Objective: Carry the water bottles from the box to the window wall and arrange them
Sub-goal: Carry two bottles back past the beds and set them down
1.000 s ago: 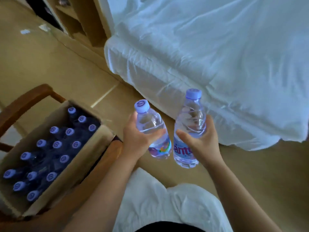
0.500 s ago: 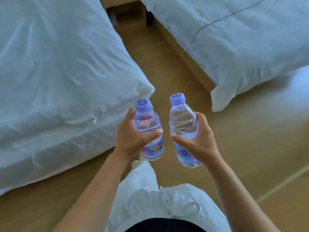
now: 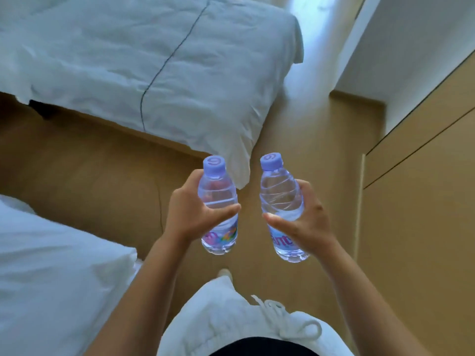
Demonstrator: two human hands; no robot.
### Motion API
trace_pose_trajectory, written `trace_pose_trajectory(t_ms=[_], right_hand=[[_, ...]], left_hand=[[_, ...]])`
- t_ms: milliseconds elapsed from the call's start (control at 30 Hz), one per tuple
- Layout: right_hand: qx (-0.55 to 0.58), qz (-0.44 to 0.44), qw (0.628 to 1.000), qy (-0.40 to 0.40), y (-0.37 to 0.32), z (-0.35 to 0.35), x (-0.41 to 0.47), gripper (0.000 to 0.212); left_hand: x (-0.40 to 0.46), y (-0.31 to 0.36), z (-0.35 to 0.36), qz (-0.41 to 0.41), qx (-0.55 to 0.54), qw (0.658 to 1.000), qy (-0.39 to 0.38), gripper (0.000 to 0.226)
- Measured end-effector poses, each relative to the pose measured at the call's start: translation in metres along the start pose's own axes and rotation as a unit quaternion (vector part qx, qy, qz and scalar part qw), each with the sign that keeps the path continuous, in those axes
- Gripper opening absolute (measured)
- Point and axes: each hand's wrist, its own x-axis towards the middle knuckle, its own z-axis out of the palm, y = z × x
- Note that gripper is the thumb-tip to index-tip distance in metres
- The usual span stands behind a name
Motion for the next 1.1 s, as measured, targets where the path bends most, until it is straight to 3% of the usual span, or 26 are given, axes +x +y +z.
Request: trace_pose_trajectory(t_ms=[200, 400, 567, 1100], right_hand=[[0.001, 0.101, 0.992, 0.082, 0.012, -0.007, 0.055, 0.065], [0.025, 0.158, 0.980, 0.114, 0.040, -0.016, 0.109, 0.074], [0.045, 0.150, 0.979, 0.129, 0.061, -0.037, 0.182, 0.072], [0.019, 0.110, 0.985, 0.133, 0.136, -0.205, 0.475, 0.070]], left_hand=[[0.096, -0.002, 0.019, 0.017, -0.019, 0.997, -0.076, 0.075], [0.159, -0.008, 0.056, -0.013, -0.019, 0.991, -0.131, 0.072], [0.234, 0.010, 0.103, 0.022, 0.024, 0.988, -0.152, 0.071], [0.496, 0.113, 0.293, 0.051, -0.007, 0.989, -0.140, 0.065]])
